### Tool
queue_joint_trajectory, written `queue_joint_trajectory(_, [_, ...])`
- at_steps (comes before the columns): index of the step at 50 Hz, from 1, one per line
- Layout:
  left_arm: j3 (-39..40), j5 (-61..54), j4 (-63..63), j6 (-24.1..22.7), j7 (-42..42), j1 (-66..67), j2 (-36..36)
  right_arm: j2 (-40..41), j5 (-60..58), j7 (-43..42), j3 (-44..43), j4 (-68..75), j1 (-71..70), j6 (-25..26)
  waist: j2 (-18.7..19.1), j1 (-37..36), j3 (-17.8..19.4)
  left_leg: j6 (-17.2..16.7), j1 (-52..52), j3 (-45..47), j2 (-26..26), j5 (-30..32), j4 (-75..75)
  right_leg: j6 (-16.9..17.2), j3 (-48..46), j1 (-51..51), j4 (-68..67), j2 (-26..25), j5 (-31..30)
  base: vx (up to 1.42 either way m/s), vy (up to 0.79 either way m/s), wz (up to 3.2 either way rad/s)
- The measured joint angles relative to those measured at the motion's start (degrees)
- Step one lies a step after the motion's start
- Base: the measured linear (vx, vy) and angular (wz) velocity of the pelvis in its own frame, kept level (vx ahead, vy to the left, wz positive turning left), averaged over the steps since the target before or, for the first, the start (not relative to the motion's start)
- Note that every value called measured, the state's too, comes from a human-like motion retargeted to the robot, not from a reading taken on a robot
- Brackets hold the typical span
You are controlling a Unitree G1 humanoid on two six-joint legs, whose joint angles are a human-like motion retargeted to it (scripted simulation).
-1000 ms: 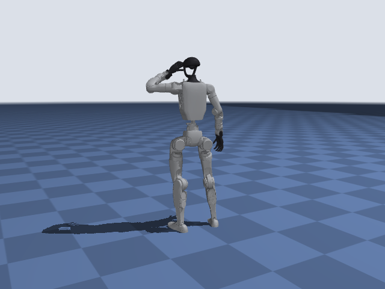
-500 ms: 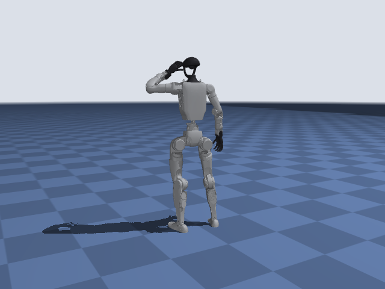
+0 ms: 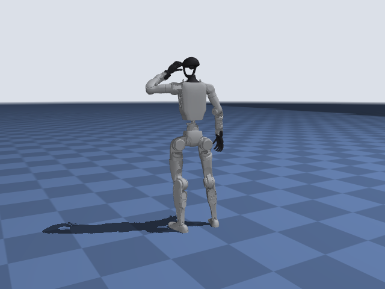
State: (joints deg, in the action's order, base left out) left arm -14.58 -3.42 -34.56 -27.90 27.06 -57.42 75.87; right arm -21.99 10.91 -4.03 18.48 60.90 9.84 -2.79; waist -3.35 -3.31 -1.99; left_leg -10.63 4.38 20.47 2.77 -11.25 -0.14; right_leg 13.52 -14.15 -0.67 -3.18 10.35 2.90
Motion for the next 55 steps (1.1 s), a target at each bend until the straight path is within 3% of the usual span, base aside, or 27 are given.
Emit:
queue_joint_trajectory(13, [3.3,-1.2,1.0,0.4,0.1,6.2,-4.1,-1.2,-1.1,-0.1,-1.9,-0.8,0.0,0.3,-0.3,0.1,0.5,-0.2,0.4,0.3,0.0,-0.2,0.0,-0.2,0.3,-0.2,-0.2,0.0,0.2,0.0,0.0,0.0])
queue_joint_trajectory(17, [7.3,-2.8,2.4,0.6,-1.0,15.2,-10.8,-0.5,-1.5,-1.1,-3.3,-0.6,-1.2,0.3,-0.4,0.0,1.0,-0.3,0.6,0.4,-0.1,-0.3,0.0,-0.2,0.5,-0.2,-0.3,0.1,0.3,0.0,0.0,0.0])
queue_joint_trajectory(24, [14.2,-8.7,8.6,2.0,-8.9,37.7,-31.2,0.3,-2.2,-1.4,-3.6,-1.1,-3.3,0.0,0.4,0.6,1.9,-0.2,0.7,0.4,-0.4,-0.3,0.0,0.0,0.7,-0.2,-0.5,0.4,0.4,0.0,0.0,0.0])
queue_joint_trajectory(30, [10.3,-14.0,24.7,5.4,-15.7,52.1,-45.2,2.0,-2.1,-2.7,-2.9,-1.4,-3.9,-0.9,0.3,0.9,2.0,0.2,0.3,0.4,-0.7,-0.2,0.1,0.4,0.7,0.0,-0.4,0.6,0.4,0.0,0.0,0.0])
queue_joint_trajectory(40, [-4.7,-8.7,74.2,12.8,-22.8,57.9,-53.0,3.8,-4.3,-4.0,0.7,0.6,-6.4,-2.7,-0.6,1.1,1.9,0.8,0.1,0.9,-0.8,-0.1,0.0,1.0,1.2,0.7,-0.4,0.7,0.5,0.0,0.0,0.0])
queue_joint_trajectory(45, [-5.9,-6.7,94.2,15.5,-22.9,59.2,-58.6,4.1,-5.7,-3.5,-0.3,0.9,-7.6,-3.1,-1.1,0.6,2.2,0.8,0.3,1.5,-0.7,-0.2,-0.2,1.3,1.8,0.9,-0.5,0.5,0.6,0.0,0.0,0.0])
queue_joint_trajectory(49, [-0.8,-7.3,98.8,16.4,-18.8,62.6,-62.1,4.1,-5.8,-4.4,-1.6,0.6,-8.0,-3.2,-1.5,-0.1,2.6,0.9,0.5,1.8,-0.6,-0.2,-0.3,1.5,2.1,1.0,-0.5,0.3,0.6,0.0,0.0,0.0])
queue_joint_trajectory(55, [5.0,-11.8,95.5,15.7,-16.2,68.1,-64.0,4.4,-4.9,-6.3,-2.0,1.4,-8.2,-3.3,-2.1,-1.4,2.7,0.9,0.5,1.5,-0.6,-0.1,-0.4,1.5,1.8,0.9,-0.5,0.3,0.7,0.0,0.0,0.0])
